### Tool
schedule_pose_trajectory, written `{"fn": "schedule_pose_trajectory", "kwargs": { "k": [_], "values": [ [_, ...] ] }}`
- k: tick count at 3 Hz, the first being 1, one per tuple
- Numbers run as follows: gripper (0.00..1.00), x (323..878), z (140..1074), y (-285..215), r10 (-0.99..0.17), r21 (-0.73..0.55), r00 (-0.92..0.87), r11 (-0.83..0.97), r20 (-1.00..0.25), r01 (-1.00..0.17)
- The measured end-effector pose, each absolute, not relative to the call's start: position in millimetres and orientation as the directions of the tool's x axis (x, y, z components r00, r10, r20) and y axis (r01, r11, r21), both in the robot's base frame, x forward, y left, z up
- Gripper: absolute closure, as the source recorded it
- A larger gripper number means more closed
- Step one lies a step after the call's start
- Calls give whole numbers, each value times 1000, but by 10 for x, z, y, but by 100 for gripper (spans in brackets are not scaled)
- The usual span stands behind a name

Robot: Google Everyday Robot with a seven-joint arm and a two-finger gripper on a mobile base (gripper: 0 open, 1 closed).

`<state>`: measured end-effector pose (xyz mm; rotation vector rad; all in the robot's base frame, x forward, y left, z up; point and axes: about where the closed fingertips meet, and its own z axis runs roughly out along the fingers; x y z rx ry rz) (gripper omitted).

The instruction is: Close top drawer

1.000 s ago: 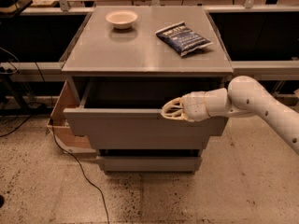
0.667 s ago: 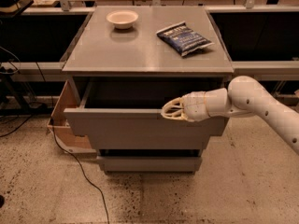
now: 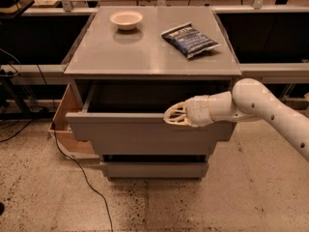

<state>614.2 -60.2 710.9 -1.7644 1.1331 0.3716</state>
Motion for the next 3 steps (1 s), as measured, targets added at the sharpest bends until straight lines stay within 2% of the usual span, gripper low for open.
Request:
{"fn": "schedule_pose_trajectory", "kwargs": {
  "k": [1,2,3],
  "values": [
    [42,6058,7154,-527,-539,-558,520,-107,-663,-823],
    [37,5951,7218,-545,-554,-563,523,-113,-648,-819],
    [60,5901,7117,-592,-554,-569,527,-113,-645,-815]
  ]
}}
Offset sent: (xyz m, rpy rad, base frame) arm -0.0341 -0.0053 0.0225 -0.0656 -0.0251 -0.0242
